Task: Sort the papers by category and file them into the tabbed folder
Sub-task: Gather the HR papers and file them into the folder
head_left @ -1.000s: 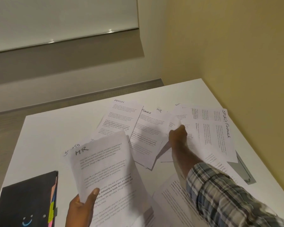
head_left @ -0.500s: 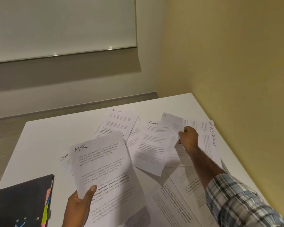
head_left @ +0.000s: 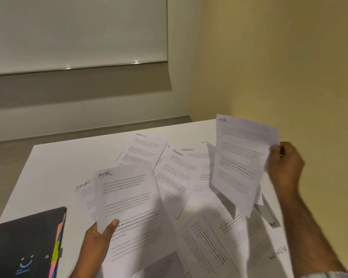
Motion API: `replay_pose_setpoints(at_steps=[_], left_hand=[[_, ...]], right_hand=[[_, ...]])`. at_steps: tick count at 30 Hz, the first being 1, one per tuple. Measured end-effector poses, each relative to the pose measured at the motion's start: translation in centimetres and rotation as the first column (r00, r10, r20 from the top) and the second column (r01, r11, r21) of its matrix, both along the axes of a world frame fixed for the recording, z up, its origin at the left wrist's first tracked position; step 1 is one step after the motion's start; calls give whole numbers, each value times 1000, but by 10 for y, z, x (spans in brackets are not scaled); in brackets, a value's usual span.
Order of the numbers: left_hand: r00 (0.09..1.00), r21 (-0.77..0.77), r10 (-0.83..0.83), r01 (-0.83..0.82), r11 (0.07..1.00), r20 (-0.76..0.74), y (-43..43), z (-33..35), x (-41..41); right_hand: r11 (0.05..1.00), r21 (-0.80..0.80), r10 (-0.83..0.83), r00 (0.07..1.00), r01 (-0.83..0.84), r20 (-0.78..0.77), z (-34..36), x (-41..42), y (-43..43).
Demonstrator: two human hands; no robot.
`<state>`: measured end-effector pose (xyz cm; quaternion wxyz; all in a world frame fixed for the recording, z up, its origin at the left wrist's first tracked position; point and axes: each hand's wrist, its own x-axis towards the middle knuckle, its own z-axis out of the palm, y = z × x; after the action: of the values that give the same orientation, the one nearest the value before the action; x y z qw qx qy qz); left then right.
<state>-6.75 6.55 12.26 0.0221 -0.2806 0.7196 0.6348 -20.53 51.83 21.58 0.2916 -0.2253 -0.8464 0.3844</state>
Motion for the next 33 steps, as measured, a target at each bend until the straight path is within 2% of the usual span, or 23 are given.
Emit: replay_pose_setpoints(at_steps=[2,5,9,12,17,27,28,30,32,33], left_hand=[[998,-21,-50,49,999,-27,4,6,-2],[990,12,-131,132,991,-48,14,14,-8],[976,132,-214,218,967,-46,34,25,-14],[965,219,-256,261,940,-52,46,31,-15],[951,264,-308,307,914,-41,56,42,-13],[922,248,-386,380,891,-27,45,35,1],[924,246,-381,377,893,-31,44,35,2],[933,227,-357,358,906,-48,42,34,4],[942,177,-327,336,925,-80,42,35,6],[945,153,-314,326,933,-95,42,35,7]], right_hand=[[988,-153,8,998,-17,-60,17,12,13],[896,-429,94,994,-112,-63,31,26,12],[821,-539,250,967,-189,42,18,30,-14],[775,-578,381,919,-256,104,-4,36,-38],[717,-605,541,823,-345,172,-22,51,-87],[729,-637,466,863,-249,196,-35,70,-146],[696,-681,478,855,-228,202,-36,72,-147],[548,-817,566,798,-177,206,-37,78,-144],[390,-901,704,692,-190,159,-36,87,-145],[348,-906,759,640,-240,122,-36,92,-148]])
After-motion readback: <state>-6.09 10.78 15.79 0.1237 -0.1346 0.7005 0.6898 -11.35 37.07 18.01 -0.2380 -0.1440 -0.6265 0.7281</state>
